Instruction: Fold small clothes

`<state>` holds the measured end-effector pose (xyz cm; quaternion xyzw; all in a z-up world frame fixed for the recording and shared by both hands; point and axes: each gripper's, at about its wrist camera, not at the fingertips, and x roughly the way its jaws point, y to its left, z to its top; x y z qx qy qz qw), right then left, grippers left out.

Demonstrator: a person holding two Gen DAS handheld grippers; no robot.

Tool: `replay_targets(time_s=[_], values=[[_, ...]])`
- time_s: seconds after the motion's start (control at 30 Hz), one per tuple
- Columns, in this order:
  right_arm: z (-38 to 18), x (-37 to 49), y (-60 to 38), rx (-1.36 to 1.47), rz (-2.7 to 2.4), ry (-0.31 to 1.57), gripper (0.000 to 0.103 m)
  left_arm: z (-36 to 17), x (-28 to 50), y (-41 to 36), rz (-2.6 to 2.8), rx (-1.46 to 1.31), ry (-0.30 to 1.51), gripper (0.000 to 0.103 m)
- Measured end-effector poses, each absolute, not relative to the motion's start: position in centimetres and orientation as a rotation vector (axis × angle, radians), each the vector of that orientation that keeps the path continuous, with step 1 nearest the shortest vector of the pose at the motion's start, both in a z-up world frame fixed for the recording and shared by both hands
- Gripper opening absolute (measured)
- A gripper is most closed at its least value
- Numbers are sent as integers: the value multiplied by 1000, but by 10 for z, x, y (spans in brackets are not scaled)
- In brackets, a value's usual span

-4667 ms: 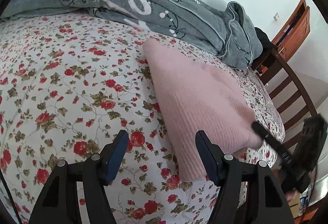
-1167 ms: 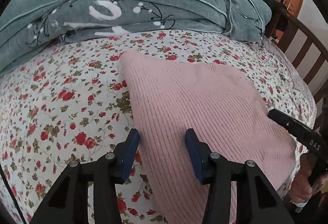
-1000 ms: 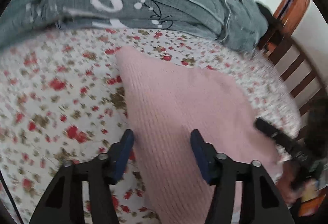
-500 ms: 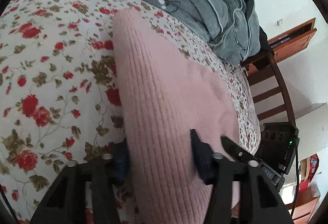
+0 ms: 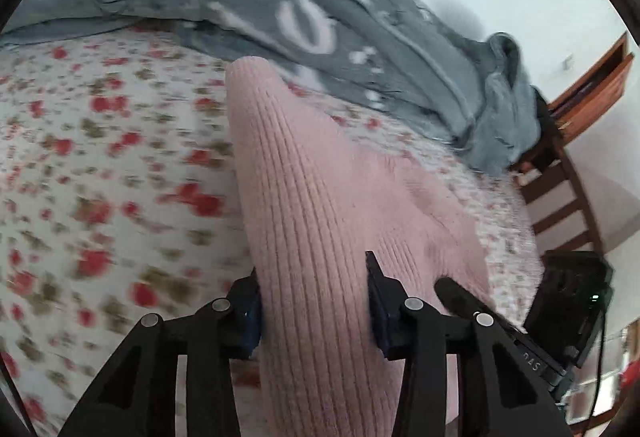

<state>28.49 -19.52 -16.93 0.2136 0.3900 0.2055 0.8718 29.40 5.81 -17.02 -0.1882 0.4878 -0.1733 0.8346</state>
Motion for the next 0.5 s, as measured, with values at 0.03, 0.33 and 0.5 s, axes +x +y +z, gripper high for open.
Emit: replay_targets(time_s=[0.03, 0.33, 0.5], values=[[-178, 292, -183, 402, 410, 826, 31, -180, 297, 64, -344, -388, 1051, 44], [-163, 280, -161, 114, 260, 795, 45, -188, 268, 67, -301, -280, 920, 58], [-141, 230, -142, -37, 260, 580, 46, -166, 235, 55, -316, -174, 798, 48]])
